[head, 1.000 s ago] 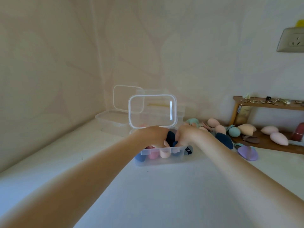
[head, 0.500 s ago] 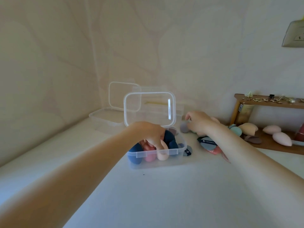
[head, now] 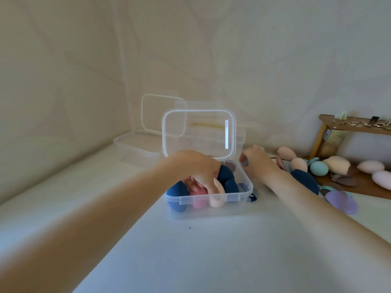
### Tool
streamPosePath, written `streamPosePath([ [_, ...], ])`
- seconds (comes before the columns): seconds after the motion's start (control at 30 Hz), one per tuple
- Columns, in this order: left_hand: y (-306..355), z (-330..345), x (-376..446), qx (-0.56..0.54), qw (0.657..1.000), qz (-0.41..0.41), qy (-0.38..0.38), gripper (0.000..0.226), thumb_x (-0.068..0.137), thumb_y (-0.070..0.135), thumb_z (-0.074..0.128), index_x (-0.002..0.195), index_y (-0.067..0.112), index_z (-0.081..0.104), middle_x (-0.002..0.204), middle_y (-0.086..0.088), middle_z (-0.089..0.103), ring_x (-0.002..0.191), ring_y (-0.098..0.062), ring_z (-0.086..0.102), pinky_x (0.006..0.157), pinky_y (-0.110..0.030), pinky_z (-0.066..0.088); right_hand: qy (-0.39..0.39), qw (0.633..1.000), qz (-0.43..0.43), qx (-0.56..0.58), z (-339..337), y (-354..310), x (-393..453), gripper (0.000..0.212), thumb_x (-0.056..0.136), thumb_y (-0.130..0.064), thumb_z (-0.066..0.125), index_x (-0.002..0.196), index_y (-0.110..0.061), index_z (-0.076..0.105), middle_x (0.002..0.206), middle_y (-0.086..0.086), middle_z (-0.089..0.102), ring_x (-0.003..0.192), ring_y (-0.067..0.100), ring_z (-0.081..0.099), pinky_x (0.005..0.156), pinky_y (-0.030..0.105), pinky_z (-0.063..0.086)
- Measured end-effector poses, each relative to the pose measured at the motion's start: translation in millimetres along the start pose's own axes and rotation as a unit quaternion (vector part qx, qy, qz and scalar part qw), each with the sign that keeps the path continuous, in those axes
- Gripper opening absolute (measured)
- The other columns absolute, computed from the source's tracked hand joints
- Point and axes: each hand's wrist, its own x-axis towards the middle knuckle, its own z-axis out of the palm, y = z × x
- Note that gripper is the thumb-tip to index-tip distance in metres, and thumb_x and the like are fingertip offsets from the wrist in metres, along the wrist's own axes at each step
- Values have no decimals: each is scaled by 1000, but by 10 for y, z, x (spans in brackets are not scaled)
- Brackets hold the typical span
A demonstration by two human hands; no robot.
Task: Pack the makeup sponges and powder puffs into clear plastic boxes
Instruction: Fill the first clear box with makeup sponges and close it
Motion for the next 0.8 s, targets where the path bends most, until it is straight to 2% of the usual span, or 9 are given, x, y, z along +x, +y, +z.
streamPosePath([
  [0.1,-27,-8,-43,-5,1000,7,0,44,79,34,72,113,19,49,101,-5,62,77,-18,58,78,-26,54,74,996,0,52,-67,-6,-67,13,86,-4,59,98,-4,62,110,11,52,105,26,51,82,31,42],
  [0.2,-45,-8,-82,0,1000,18,10,45,80,38,70,114,16,51,101,-8,65,74,-18,58,79,-27,54,152,983,-5,107,-257,-38,-112,9,81,1,56,78,-7,53,90,7,49,95,24,48,63,30,36],
  [0.27,-58,-10,-109,-3,1000,27,12,45,80,39,69,114,14,52,99,-8,64,73,-19,57,78,-27,54,182,966,19,183,-406,-95,-125,14,80,-3,60,79,-11,49,93,7,48,84,24,50,65,28,35],
  [0.3,-63,-22,-129,-2,999,35,13,45,80,39,68,114,13,54,97,-8,63,72,-19,56,77,-27,54,173,948,33,267,-488,-145,-147,16,81,-4,61,83,-12,47,94,8,50,77,23,52,63,28,39],
  [0.4,-72,-85,-201,7,998,50,28,39,82,41,65,109,15,58,102,-10,66,75,-20,60,83,-33,56,33,841,28,540,-725,-367,-298,21,86,-2,55,103,-10,44,92,14,57,59,20,59,54,24,50],
  [0.53,-147,-127,-360,-11,989,66,133,33,80,41,66,103,19,58,93,4,58,83,-19,58,84,-36,55,-157,740,-19,654,-848,-562,-504,14,89,4,40,92,-1,53,86,12,57,58,19,66,58,24,59],
  [0.6,-233,-135,-455,-1,984,64,164,30,82,38,66,103,17,60,88,8,53,84,-17,56,77,-29,51,-234,725,-34,647,-821,-604,-573,13,82,5,46,90,0,56,78,12,64,62,20,68,60,25,60],
  [0.67,-335,-166,-544,28,986,44,157,31,81,39,66,101,14,64,92,3,61,82,-16,58,74,-27,49,-288,731,-51,617,-746,-638,-607,22,71,1,50,90,-2,59,73,9,70,67,22,71,64,27,61],
  [0.8,-511,-233,-659,78,989,9,122,30,74,44,71,86,17,68,90,-1,68,87,-22,64,78,-31,51,-373,734,-68,563,-561,-785,-584,34,71,-3,49,102,-2,61,91,12,69,80,24,69,78,34,58],
])
